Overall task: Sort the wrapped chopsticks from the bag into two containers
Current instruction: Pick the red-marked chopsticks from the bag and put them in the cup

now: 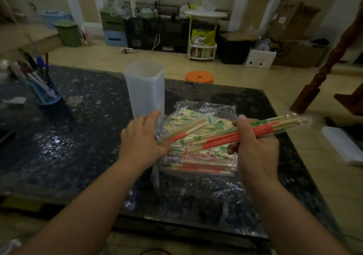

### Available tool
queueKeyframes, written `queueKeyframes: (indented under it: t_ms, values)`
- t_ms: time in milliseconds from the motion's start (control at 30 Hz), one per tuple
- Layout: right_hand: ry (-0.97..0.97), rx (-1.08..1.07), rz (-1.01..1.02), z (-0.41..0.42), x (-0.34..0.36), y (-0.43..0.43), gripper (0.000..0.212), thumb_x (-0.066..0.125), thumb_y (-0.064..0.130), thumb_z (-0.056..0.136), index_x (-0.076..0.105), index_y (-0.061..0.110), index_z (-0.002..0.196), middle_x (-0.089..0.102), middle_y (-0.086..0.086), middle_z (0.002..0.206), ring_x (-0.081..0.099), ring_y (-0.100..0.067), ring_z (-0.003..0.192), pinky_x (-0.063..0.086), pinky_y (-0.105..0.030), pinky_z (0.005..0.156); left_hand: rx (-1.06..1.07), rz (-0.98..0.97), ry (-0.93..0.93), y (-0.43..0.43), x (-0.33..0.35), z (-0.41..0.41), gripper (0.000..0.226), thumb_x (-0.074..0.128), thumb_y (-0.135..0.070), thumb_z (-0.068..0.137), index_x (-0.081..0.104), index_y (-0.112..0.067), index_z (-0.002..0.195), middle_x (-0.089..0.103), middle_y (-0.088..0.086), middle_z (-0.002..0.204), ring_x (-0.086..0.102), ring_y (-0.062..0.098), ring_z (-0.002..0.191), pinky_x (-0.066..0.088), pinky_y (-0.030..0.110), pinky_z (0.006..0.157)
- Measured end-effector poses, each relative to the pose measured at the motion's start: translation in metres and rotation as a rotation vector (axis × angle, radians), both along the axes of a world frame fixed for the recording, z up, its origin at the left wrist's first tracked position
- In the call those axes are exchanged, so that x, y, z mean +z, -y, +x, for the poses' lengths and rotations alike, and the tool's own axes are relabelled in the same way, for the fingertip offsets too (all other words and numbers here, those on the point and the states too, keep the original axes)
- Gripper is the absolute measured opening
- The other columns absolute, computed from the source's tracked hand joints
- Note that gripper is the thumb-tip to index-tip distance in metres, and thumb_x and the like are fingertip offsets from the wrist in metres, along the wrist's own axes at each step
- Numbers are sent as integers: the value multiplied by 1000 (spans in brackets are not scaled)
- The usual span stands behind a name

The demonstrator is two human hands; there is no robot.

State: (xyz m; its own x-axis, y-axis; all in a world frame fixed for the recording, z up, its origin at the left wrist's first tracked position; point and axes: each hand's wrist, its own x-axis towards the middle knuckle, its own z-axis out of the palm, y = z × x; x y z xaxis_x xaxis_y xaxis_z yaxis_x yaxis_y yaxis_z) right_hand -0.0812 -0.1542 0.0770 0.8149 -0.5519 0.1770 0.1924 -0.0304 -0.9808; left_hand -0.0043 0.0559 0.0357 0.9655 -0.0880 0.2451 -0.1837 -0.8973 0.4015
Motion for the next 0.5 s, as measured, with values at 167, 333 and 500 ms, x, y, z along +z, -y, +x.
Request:
queueKeyframes:
  t_ms: [167, 333, 500]
  values:
    - [0, 127, 118, 4, 1, -4, 16, 68, 20, 91, 71, 21, 75, 69, -1, 68, 67, -16, 62, 57, -31, 62, -43, 52, 24, 4, -1, -3, 99, 81, -53, 71, 27, -34, 152, 43, -1, 144, 37, 25, 132, 30, 44, 107]
    - [-101, 253, 167, 7, -6, -9, 4, 71, 15, 88, 73, 11, 87, 74, -12, 83, 73, -26, 77, 60, -34, 70, -77, 66, 66, 4, -4, -3, 97, 81, -54, 71, 29, -35, 151, 45, -3, 141, 39, 23, 130, 32, 44, 105]
    - [-114, 248, -13, 9, -9, -6, 5, 70, 16, 89, 68, 17, 84, 66, 2, 72, 59, -7, 60, 45, -21, 51, -93, 84, 80, 3, -7, -1, 97, 79, -57, 71, 29, -34, 151, 45, -3, 142, 40, 23, 130, 33, 43, 104]
